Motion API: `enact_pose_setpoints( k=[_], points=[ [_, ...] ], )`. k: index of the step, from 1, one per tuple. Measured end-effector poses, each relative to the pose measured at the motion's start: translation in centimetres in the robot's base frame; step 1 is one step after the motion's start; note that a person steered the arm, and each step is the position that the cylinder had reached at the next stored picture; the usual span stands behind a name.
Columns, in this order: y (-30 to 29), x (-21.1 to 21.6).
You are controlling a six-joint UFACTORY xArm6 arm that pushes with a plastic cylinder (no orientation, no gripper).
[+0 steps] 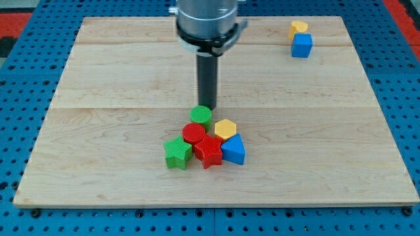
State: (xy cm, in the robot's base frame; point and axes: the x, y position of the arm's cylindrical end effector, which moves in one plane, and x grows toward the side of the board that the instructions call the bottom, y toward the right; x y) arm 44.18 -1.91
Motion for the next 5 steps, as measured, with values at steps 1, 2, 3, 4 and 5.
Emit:
enact_pose_setpoints(
  k=[1,2,3,4,5],
  points=[
    [0.0,2.1],
    [0.3,0.9],
    [7.9,-3.1],
    [15.1,-5.4],
    [18.5,-6.8]
  ],
)
